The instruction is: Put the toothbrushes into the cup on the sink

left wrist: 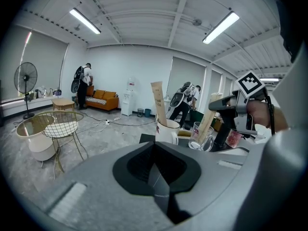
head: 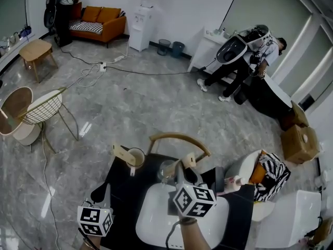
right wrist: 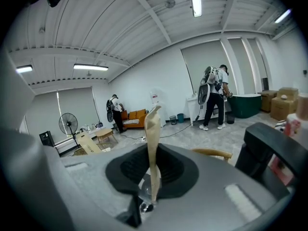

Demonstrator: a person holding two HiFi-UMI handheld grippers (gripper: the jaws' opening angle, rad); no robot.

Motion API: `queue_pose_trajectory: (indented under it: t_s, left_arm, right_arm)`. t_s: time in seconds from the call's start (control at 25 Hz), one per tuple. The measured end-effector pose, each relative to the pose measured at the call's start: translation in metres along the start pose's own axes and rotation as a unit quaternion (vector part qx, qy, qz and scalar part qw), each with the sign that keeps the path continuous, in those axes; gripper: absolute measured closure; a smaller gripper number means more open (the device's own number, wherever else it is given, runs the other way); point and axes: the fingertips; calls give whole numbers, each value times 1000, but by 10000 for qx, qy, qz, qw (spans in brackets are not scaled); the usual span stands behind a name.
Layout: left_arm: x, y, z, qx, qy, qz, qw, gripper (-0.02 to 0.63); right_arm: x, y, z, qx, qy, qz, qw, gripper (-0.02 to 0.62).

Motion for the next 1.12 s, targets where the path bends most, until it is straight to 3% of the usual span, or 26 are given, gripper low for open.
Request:
queue_pose_trajectory:
  t_s: [0.52,0.64,0.76,1.12]
  left_arm:
    - [-3,2,-4,42,70,-31,10000,597]
    - [-2,2,-5,40,88,-29,9999,597]
    - [-4,2,-5,36,105,-45,9999,597]
    - [-16,1,-12,71,100,-167,9998,597]
  right_arm:
    - [-7,-2,-9,117,55,-160,9998,555]
    - [-13,-3,-16,255,119,-331,9991,463]
    - [-20,1,-21,358,129,-495,9980,425]
    - [-32,12,-32,460,50,-647,9968,419]
Point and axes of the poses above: the fingertips, and each gripper's own axes: y backward along the fingers, x to its left, z out of its top, and after that the axes turned 10 degrees about -x, right-handed
